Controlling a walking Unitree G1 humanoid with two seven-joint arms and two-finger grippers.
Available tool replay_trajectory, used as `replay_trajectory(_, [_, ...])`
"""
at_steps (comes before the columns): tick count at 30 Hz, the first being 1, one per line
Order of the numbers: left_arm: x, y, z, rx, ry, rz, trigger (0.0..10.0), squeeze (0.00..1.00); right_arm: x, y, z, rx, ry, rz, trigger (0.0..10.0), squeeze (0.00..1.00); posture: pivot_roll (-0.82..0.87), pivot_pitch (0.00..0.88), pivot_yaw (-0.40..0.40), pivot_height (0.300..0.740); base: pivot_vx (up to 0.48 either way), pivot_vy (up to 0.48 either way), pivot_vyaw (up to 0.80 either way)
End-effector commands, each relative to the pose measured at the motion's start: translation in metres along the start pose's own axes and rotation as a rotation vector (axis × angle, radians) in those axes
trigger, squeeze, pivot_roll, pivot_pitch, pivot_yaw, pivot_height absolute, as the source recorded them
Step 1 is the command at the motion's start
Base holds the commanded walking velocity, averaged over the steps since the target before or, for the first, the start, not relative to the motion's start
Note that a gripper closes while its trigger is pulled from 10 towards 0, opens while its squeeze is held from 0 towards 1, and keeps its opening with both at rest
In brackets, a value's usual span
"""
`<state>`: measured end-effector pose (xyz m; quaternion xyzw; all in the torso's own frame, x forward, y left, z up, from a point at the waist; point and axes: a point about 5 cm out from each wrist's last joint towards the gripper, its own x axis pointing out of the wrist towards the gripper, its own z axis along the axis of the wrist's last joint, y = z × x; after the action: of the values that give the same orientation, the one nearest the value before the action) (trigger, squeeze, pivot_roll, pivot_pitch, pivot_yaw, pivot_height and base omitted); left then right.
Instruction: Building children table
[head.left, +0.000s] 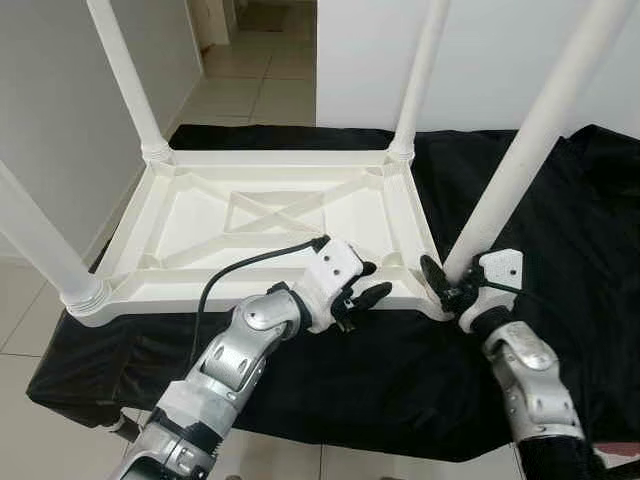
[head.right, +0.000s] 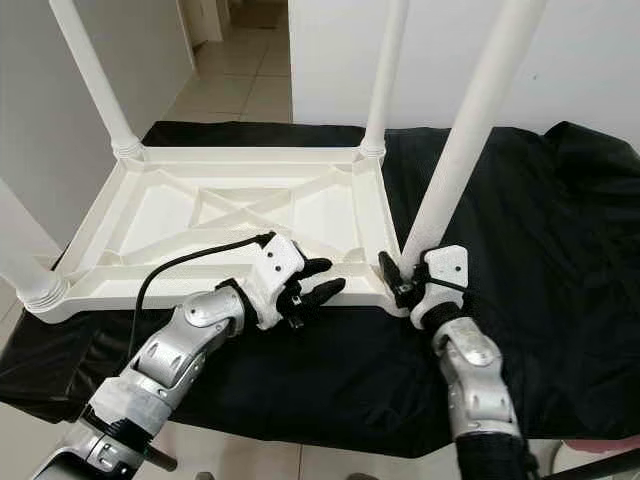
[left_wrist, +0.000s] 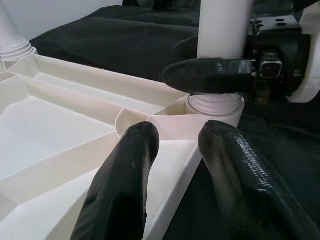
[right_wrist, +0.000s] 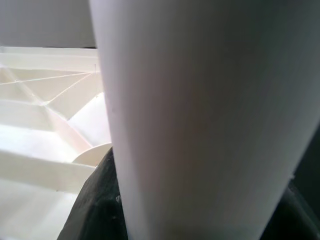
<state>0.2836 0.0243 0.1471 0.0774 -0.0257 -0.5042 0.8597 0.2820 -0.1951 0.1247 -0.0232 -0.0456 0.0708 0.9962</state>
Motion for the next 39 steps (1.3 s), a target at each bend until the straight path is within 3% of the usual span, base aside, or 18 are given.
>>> replay_trajectory(1, [0.0, -0.001, 0.002, 0.007, -0.004, -0.057, 10.0, 0.0, -0.002, -0.003, -0.005, 0.024, 0.032, -0.115, 10.0, 0.0, -0.13, 0.0, 0.031, 0.74, 0.0, 0.0, 0.0])
replay_trajectory(3, [0.001, -0.001, 0.003, 0.009, -0.01, -0.054, 10.0, 0.0, -0.005, -0.003, -0.007, 0.045, 0.033, -0.312, 10.0, 0.0, -0.14, 0.0, 0.025, 0.74, 0.0, 0.0, 0.0])
replay_trajectory(4, [0.001, -0.001, 0.003, 0.009, -0.01, -0.054, 10.0, 0.0, -0.005, -0.003, -0.007, 0.045, 0.033, -0.312, 10.0, 0.0, -0.14, 0.0, 0.025, 0.74, 0.0, 0.0, 0.0])
replay_trajectory(6, [0.001, 0.0, 0.003, 0.009, -0.011, -0.05, 10.0, 0.0, -0.007, 0.001, -0.011, 0.075, 0.046, -0.432, 10.0, 0.0, -0.14, 0.0, 0.023, 0.74, 0.0, 0.0, 0.0])
replay_trajectory(10, [0.002, 0.0, 0.003, 0.009, -0.013, -0.047, 10.0, 0.0, -0.007, 0.007, -0.013, 0.109, 0.059, -0.505, 10.0, 0.0, -0.13, 0.0, 0.018, 0.74, 0.0, 0.0, 0.0])
replay_trajectory(14, [0.004, -0.001, 0.004, 0.004, -0.022, -0.041, 10.0, 0.0, -0.003, 0.02, -0.009, 0.154, 0.032, -0.467, 10.0, 0.0, -0.13, 0.0, 0.011, 0.74, 0.0, 0.0, 0.0])
replay_trajectory(25, [0.002, 0.0, 0.003, -0.002, -0.023, -0.019, 10.0, 0.0, -0.002, 0.019, -0.005, 0.123, 0.025, -0.448, 10.0, 0.0, -0.11, 0.0, -0.016, 0.74, 0.0, 0.0, 0.0])
replay_trajectory(26, [0.002, 0.0, 0.003, -0.002, -0.024, -0.014, 10.0, 0.0, -0.002, 0.02, -0.005, 0.121, 0.027, -0.449, 10.0, 0.31, -0.1, 0.0, -0.02, 0.74, 0.0, 0.0, 0.0])
replay_trajectory(27, [0.001, 0.001, 0.003, -0.003, -0.025, -0.01, 10.0, 0.0, -0.001, 0.02, -0.004, 0.122, 0.023, -0.452, 10.0, 1.0, -0.1, 0.0, -0.024, 0.74, 0.0, 0.0, 0.0])
replay_trajectory(33, [-0.001, 0.0, 0.003, -0.002, -0.026, -0.004, 10.0, 0.0, -0.001, 0.019, 0.001, 0.105, -0.021, -0.411, 10.0, 1.0, -0.09, 0.0, -0.026, 0.74, 0.0, 0.0, 0.0])
replay_trajectory(39, [-0.003, 0.001, 0.003, 0.001, -0.023, -0.001, 10.0, 0.0, -0.012, 0.009, 0.003, 0.104, -0.063, -0.376, 10.0, 1.0, -0.11, 0.0, -0.017, 0.74, 0.0, 0.0, 0.0])
